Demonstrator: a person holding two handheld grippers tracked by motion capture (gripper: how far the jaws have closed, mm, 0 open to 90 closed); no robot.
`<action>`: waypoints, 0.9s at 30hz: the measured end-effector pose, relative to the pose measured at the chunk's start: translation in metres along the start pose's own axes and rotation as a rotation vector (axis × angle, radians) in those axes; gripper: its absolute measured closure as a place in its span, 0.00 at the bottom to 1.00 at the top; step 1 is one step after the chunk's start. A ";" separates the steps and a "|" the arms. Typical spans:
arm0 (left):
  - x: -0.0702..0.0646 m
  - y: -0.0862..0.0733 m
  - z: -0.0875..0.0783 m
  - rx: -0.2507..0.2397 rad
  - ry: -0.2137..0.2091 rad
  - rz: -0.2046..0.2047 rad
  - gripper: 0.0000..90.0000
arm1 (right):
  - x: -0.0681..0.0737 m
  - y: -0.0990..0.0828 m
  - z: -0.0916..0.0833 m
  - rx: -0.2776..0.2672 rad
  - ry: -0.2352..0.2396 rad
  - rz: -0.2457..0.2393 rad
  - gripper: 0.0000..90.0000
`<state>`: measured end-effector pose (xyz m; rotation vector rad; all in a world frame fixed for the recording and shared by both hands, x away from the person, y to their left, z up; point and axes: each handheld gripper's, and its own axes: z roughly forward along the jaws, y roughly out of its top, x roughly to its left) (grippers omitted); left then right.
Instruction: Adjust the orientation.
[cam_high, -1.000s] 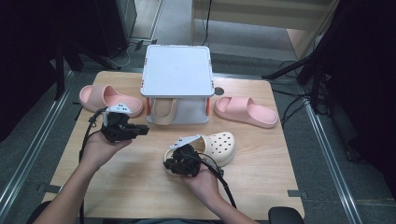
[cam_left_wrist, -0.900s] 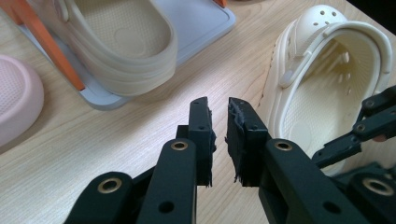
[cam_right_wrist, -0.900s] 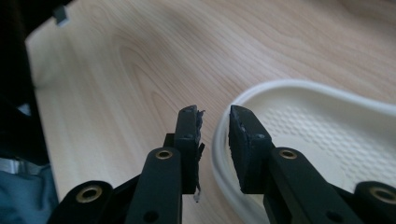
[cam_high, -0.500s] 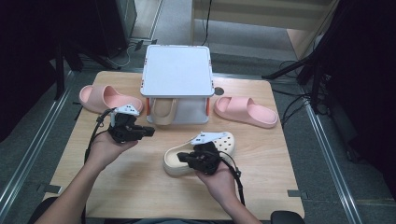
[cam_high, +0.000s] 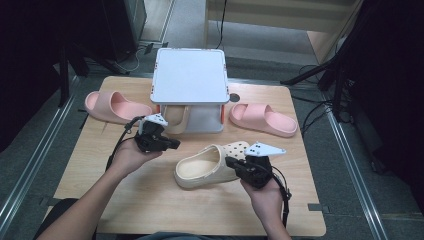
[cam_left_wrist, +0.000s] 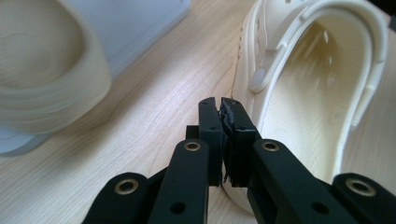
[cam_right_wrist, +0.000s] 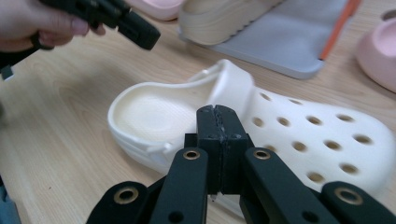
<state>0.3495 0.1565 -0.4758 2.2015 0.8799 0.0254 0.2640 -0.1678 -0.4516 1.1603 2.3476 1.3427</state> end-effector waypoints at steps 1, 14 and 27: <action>-0.001 0.001 0.004 0.004 -0.002 0.005 0.97 | -0.002 -0.002 -0.002 -0.004 -0.010 0.007 1.00; 0.001 0.001 0.029 0.027 -0.041 0.030 0.96 | -0.027 -0.026 0.015 0.100 -0.087 0.099 1.00; -0.008 0.002 0.043 0.065 -0.055 0.048 0.97 | -0.037 -0.027 0.022 0.111 -0.054 0.140 1.00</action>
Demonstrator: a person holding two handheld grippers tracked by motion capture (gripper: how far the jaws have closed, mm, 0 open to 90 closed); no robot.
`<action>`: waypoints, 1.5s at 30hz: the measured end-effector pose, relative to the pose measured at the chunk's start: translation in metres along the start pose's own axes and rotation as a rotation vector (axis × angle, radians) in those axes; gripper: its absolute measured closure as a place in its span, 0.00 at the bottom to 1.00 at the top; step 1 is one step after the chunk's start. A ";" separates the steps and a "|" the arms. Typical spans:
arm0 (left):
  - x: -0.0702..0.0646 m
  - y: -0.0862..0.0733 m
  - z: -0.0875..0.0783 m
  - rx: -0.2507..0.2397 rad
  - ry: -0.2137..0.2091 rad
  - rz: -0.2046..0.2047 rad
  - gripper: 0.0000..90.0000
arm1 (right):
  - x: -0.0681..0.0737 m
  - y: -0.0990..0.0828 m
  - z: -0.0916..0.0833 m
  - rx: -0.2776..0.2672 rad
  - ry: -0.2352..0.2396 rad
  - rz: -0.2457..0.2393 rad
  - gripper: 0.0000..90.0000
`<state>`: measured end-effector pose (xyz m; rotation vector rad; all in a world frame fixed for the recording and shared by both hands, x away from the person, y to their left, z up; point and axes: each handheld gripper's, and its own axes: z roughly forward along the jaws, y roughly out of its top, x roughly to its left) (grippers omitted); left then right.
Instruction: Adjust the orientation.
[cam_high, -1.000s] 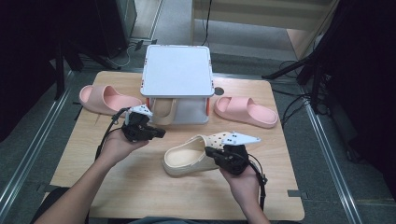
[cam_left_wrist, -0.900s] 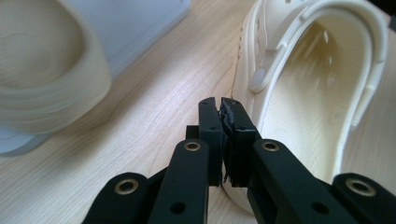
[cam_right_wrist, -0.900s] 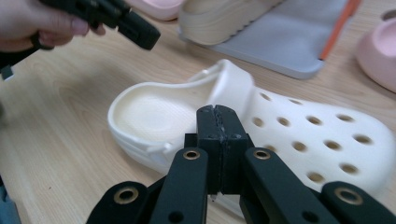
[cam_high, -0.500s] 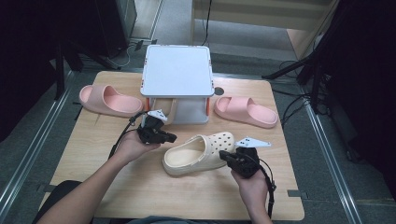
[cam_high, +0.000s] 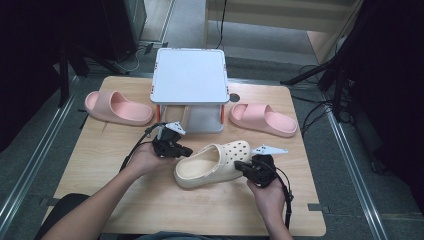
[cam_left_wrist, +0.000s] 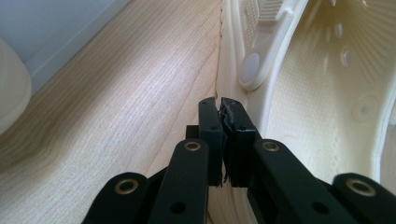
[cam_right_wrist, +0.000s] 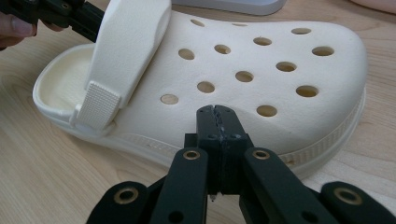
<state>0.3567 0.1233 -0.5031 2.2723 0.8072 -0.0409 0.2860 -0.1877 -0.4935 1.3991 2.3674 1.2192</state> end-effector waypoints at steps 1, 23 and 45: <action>0.000 0.000 0.000 0.000 -0.003 -0.005 0.97 | -0.001 0.000 0.000 -0.001 0.003 0.001 1.00; -0.031 -0.025 -0.009 0.019 -0.025 -0.002 0.99 | -0.008 0.029 0.026 0.017 0.022 -0.048 1.00; -0.049 -0.033 -0.012 0.004 -0.056 -0.018 0.88 | -0.008 0.057 0.048 0.026 0.011 -0.096 0.99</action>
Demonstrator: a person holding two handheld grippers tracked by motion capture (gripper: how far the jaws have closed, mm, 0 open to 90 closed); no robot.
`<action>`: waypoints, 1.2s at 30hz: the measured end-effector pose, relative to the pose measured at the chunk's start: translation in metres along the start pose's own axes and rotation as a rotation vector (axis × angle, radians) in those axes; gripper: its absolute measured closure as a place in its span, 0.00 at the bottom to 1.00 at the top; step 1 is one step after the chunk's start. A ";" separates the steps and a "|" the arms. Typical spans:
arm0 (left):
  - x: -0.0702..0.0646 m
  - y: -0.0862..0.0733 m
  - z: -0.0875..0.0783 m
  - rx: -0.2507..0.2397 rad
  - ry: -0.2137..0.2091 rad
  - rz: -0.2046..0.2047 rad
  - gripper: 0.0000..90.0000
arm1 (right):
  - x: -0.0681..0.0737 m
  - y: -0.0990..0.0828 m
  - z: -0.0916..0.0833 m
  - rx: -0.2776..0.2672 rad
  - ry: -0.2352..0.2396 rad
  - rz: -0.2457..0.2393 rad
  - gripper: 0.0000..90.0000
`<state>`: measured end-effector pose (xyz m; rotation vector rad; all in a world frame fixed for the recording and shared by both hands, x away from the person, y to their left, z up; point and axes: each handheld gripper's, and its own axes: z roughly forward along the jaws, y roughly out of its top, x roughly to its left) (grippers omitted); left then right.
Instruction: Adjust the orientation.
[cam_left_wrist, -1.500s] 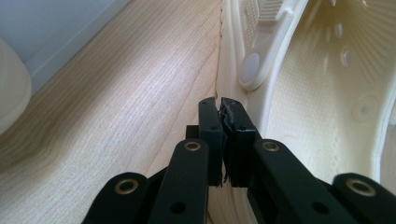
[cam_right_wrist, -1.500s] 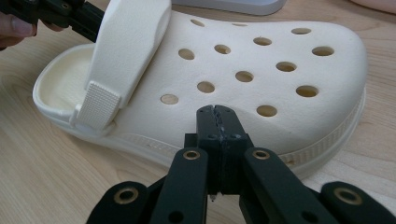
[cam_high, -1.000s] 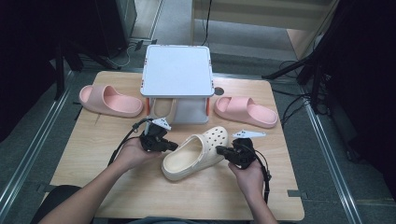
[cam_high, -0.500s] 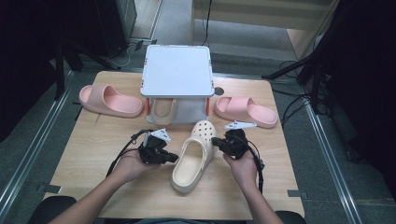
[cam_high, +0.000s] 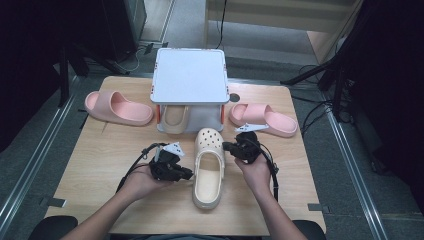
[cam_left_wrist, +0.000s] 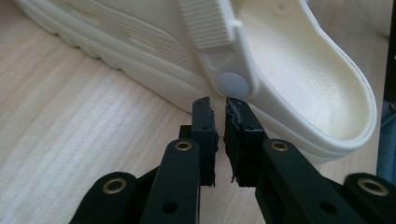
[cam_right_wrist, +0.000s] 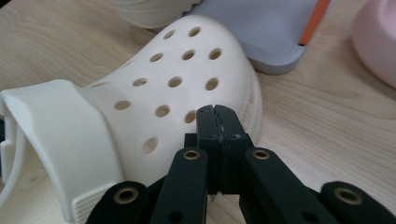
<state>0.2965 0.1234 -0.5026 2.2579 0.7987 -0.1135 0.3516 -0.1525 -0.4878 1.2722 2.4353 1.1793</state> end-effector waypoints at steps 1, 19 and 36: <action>0.002 0.001 -0.004 -0.009 0.001 -0.009 0.86 | -0.002 0.001 -0.003 -0.013 0.006 0.011 0.98; 0.041 0.028 -0.073 -0.159 0.103 -0.089 0.77 | 0.028 -0.012 -0.055 -0.110 0.035 0.033 0.68; 0.066 0.057 -0.107 -0.213 0.163 -0.099 0.92 | 0.060 -0.041 -0.062 -0.068 0.025 0.048 0.59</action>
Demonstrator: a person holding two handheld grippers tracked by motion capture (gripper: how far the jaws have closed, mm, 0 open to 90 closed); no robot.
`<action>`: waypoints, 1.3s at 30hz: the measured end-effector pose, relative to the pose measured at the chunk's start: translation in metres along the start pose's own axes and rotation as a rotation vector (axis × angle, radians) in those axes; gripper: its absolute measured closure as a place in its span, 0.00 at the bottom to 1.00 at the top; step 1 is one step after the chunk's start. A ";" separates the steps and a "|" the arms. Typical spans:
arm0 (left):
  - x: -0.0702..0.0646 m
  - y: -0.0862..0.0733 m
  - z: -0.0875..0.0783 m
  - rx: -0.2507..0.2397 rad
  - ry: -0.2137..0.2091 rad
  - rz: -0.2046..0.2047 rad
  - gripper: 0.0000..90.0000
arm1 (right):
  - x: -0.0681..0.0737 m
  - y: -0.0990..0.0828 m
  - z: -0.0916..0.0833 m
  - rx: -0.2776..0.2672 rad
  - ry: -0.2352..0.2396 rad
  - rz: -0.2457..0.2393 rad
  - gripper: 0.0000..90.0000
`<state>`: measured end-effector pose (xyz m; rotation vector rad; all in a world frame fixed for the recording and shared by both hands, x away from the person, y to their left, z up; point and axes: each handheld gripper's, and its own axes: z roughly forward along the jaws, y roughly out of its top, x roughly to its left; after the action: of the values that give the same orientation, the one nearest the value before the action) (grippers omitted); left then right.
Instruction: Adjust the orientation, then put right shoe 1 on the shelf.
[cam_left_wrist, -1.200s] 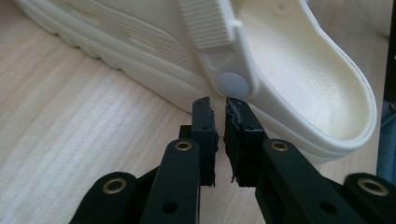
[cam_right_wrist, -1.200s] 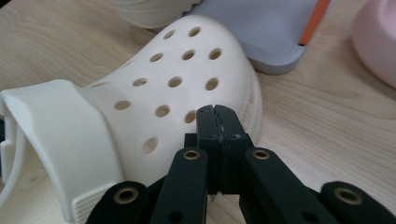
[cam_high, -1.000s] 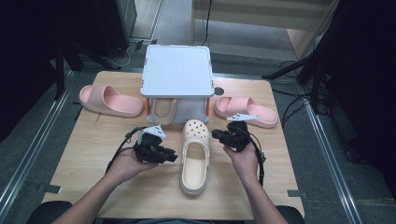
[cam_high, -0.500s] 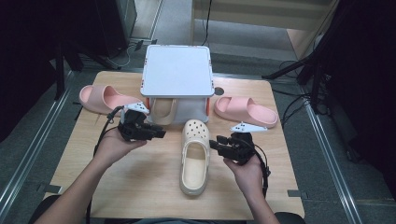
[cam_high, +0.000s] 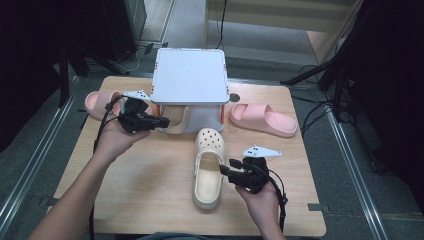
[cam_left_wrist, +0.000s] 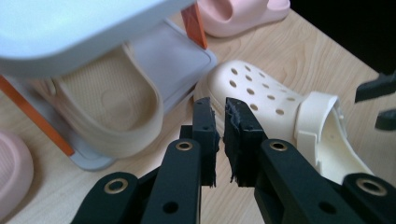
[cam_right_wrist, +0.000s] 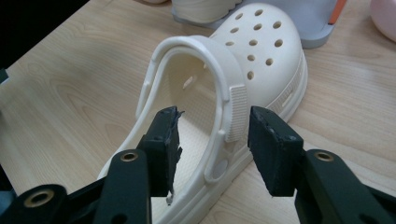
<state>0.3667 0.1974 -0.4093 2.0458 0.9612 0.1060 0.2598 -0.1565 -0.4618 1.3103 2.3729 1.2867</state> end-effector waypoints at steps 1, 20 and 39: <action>0.000 0.001 0.000 -0.007 -0.002 -0.002 0.92 | 0.000 -0.001 0.001 0.001 0.002 0.001 0.59; 0.020 0.048 -0.011 -0.056 0.071 0.006 0.91 | -0.002 -0.007 0.039 0.070 -0.056 0.025 0.53; 0.036 0.043 -0.006 -0.064 0.124 -0.011 0.91 | -0.017 -0.003 0.043 0.060 -0.086 0.054 0.80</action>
<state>0.4151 0.2107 -0.3834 1.9938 1.0318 0.2566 0.2895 -0.1436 -0.4955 1.4266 2.3505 1.1562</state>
